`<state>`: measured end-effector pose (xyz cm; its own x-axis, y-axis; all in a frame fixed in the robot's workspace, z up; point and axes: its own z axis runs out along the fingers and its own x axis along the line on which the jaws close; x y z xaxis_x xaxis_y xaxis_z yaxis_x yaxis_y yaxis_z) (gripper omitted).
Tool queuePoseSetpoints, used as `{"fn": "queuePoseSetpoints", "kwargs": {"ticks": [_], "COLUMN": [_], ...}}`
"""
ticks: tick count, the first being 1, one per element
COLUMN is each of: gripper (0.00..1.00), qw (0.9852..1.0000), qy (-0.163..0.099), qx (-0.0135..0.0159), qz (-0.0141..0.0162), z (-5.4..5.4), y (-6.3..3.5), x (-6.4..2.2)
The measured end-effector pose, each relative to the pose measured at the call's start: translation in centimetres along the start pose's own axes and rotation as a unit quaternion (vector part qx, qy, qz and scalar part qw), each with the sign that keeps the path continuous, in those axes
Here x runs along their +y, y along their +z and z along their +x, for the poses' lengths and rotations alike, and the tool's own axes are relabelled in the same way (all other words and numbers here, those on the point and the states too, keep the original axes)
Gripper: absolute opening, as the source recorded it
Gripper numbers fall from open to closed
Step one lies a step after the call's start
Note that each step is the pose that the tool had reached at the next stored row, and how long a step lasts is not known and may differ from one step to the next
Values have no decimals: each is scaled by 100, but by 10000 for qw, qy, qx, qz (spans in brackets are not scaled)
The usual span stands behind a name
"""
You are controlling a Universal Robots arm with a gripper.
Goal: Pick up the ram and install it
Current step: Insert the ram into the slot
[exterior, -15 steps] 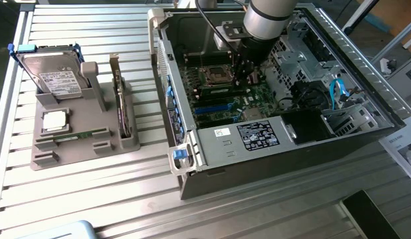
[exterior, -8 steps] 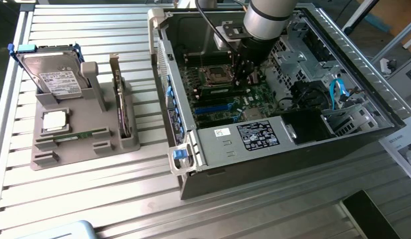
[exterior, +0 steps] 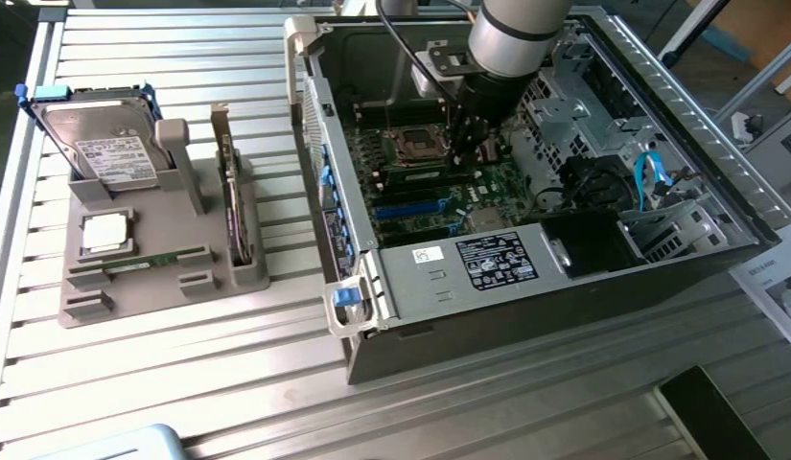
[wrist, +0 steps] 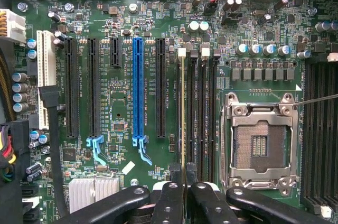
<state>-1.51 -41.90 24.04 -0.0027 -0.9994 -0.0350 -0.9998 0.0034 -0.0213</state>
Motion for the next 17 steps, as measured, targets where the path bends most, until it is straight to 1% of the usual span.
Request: {"fn": "queuePoseSetpoints", "kwargs": {"ticks": [17], "gripper": [12], "qw": [10000], "qy": [-1], "qx": [0], "qz": [18], "z": [-8], "y": [16], "x": [11]}}
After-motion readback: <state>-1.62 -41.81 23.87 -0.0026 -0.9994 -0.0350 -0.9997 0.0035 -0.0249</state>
